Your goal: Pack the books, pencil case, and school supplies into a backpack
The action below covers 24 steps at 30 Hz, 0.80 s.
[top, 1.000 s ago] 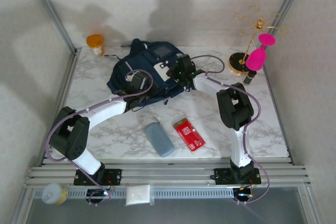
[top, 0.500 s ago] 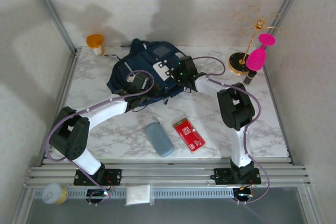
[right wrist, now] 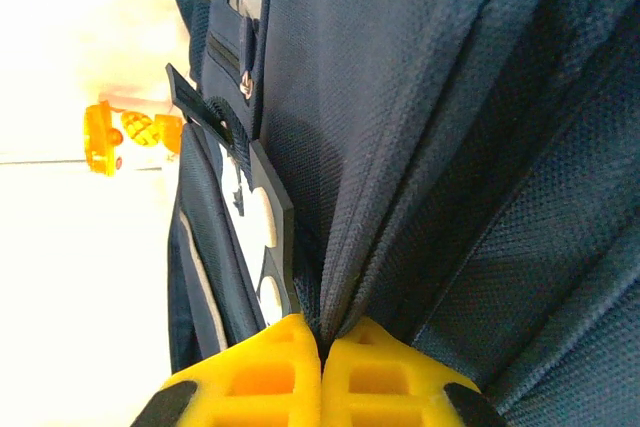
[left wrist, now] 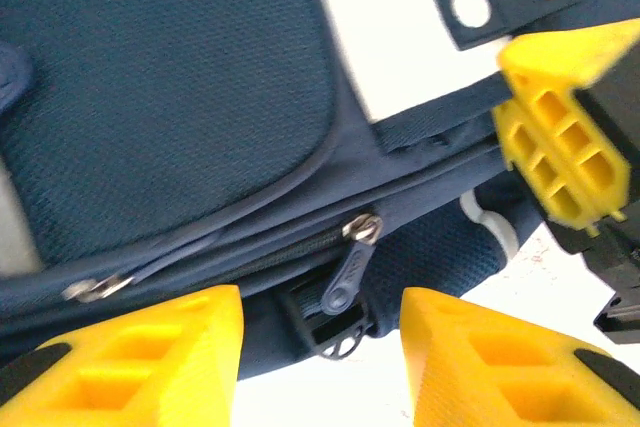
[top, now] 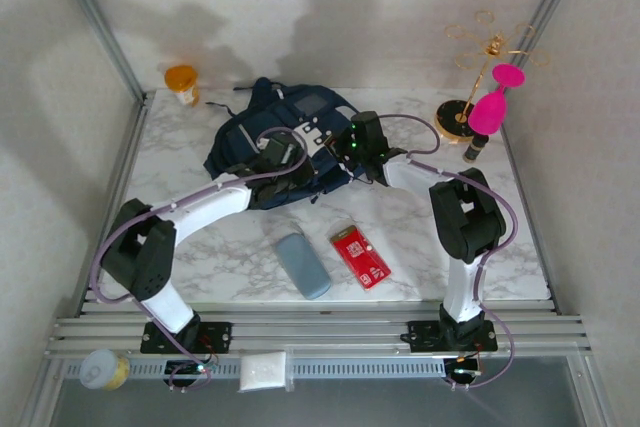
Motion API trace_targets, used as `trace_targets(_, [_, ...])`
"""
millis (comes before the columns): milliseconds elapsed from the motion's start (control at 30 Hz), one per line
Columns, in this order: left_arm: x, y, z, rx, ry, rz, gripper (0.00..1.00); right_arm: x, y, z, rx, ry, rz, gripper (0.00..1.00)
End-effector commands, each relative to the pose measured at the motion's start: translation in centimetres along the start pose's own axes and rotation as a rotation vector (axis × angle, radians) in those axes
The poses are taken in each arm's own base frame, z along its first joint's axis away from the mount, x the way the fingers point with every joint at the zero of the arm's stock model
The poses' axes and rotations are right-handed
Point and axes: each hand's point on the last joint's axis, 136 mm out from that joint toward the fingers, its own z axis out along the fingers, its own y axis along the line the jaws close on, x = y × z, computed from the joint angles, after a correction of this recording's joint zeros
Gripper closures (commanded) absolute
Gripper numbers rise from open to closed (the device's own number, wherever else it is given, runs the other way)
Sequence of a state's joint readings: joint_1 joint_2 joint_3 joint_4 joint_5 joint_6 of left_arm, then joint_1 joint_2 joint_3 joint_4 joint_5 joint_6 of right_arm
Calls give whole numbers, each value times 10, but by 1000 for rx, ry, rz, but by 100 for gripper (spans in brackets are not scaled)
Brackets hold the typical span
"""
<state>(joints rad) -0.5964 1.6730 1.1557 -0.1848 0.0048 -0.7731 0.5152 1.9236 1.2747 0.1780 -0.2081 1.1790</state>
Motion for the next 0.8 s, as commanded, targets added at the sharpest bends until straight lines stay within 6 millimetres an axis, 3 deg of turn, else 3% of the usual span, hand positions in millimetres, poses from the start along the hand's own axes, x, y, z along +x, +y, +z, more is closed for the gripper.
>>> trace_targets(0, [3, -8, 11, -15, 35, 130, 55, -5, 53, -23, -159, -18, -25, 100])
trace_targets(367, [34, -11, 47, -156, 148, 290, 61, -6, 49, -20, -157, -25, -6, 100])
trace_targets(633, [27, 7, 59, -294, 106, 281, 67, -4, 43, -18, -151, -22, 3, 100])
trace_targets(767, [35, 0, 71, -247, 124, 252, 73, -3, 42, -16, -154, -16, 11, 100])
